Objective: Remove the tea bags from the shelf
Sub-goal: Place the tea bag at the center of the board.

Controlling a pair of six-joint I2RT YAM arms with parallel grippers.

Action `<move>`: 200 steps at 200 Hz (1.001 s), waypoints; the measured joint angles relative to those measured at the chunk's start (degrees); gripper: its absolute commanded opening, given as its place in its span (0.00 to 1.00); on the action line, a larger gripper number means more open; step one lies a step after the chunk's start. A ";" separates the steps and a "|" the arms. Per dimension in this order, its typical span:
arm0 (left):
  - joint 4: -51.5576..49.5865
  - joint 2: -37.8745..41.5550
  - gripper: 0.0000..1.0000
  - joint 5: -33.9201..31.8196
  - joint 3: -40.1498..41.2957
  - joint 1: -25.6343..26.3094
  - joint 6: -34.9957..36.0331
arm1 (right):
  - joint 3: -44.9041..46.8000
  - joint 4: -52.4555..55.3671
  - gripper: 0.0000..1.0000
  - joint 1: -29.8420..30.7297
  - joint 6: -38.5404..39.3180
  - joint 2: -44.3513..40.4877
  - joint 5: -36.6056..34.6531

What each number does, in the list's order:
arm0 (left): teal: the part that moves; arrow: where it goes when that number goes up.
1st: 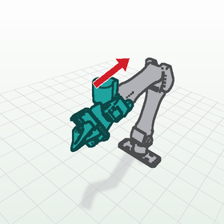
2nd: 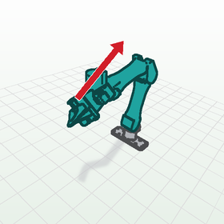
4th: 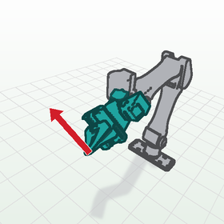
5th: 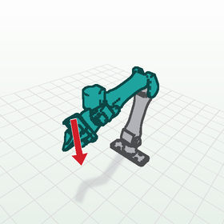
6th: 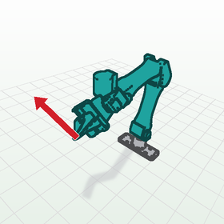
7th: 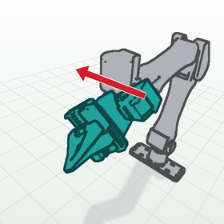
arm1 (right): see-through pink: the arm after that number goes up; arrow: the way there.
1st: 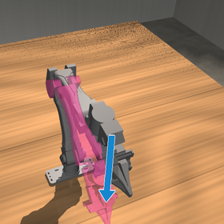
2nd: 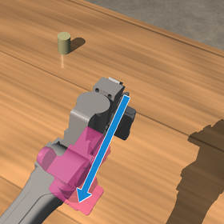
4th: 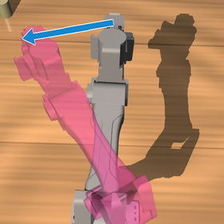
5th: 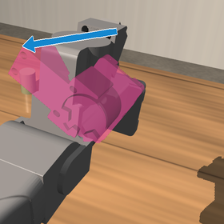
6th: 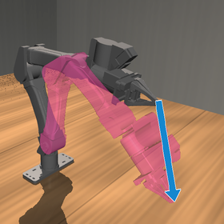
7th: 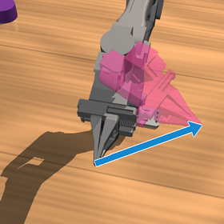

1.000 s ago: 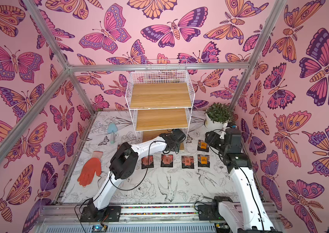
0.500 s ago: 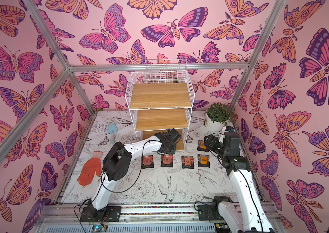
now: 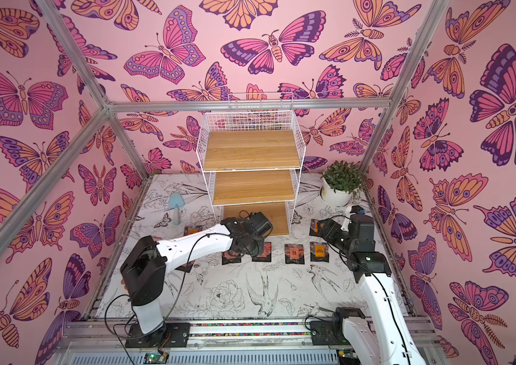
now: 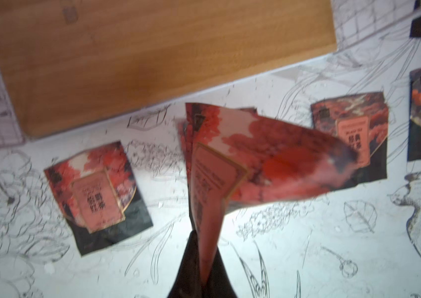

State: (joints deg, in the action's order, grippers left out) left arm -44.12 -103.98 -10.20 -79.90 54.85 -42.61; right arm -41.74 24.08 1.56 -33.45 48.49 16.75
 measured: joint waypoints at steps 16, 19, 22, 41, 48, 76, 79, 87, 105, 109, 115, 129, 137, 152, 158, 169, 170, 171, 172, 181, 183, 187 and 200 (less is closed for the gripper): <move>-2.82 3.06 0.00 -0.42 4.52 2.43 -4.13 | 0.61 -1.33 0.79 0.00 -0.76 0.61 1.57; -3.28 3.54 0.00 -0.44 5.38 2.91 -4.83 | 0.81 -1.60 0.79 0.00 -1.03 0.72 1.84; -3.87 4.07 0.00 -0.37 6.12 3.32 -5.55 | 0.94 -1.77 0.79 0.00 -1.03 0.81 2.03; -7.58 6.95 0.00 -0.11 10.32 6.47 -10.62 | 1.60 -2.23 0.79 0.00 -1.46 1.51 3.34; -8.85 7.78 0.00 0.15 11.43 7.56 -12.46 | 1.62 -2.25 0.79 0.00 -1.51 1.79 3.85; -11.89 8.37 0.00 1.84 13.79 10.01 -17.97 | 1.62 -2.51 0.79 0.00 -1.44 2.23 4.90; -12.22 8.24 0.00 1.95 13.84 10.08 -18.43 | 1.62 -2.51 0.79 0.00 -1.44 2.23 5.01; -12.81 7.98 0.00 2.27 13.84 10.34 -19.52 | 1.62 -2.60 0.79 0.00 -1.38 2.23 5.29; -13.81 7.52 0.00 2.51 13.86 10.88 -21.99 | 1.62 -2.62 0.79 0.00 -1.05 2.23 5.90; -14.03 7.43 0.00 2.56 13.94 11.02 -22.47 | 1.62 -2.62 0.79 0.00 -1.03 2.23 6.03; -14.25 7.32 0.00 2.58 14.19 11.21 -23.12 | 1.62 -2.60 0.79 0.00 -1.01 2.23 6.21; -14.91 6.43 0.00 2.95 14.49 11.52 -24.30 | 1.62 -2.60 0.79 0.00 -0.94 2.23 6.71; -15.04 5.53 0.00 3.21 14.49 11.56 -24.65 | 1.60 -2.58 0.79 0.00 -0.79 2.25 6.93; -15.10 3.82 0.00 3.80 14.56 11.58 -25.44 | 1.29 -2.34 0.79 0.00 -0.59 2.51 7.23; -15.10 3.30 0.00 4.24 14.67 11.58 -25.68 | 1.18 -2.32 0.79 0.00 -0.59 2.67 7.32; -15.08 2.69 0.00 4.66 15.10 11.56 -25.99 | 1.07 -2.29 0.79 0.00 -0.57 2.91 7.37; -15.10 2.69 0.00 4.70 15.17 11.56 -26.01 | 1.05 -2.29 0.79 0.00 -0.57 2.91 7.34; -15.10 2.67 0.00 4.72 15.21 11.56 -26.03 | 1.05 -2.29 0.79 0.00 -0.57 2.93 7.34; -15.10 2.62 0.00 4.76 15.28 11.56 -26.05 | 1.05 -2.29 0.79 0.00 -0.59 2.95 7.34; -15.17 2.62 0.00 4.85 15.78 11.56 -26.29 | 1.05 -2.21 0.79 0.00 -0.57 3.04 7.34; -15.23 2.62 0.00 4.87 15.82 11.56 -26.36 | 1.05 -2.19 0.79 0.00 -0.57 3.06 7.34; -15.34 2.62 0.00 4.87 15.98 11.56 -26.56 | 1.05 -2.16 0.79 0.00 -0.57 3.08 7.34; -15.54 2.64 0.03 4.87 16.48 11.58 -26.99 | 1.05 -2.16 0.79 0.00 -0.57 3.13 7.34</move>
State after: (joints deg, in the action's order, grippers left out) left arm -59.66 -101.34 -5.32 -63.42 66.43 -69.60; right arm -40.69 21.91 1.56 -34.02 51.62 24.10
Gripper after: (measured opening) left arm 0.048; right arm 0.789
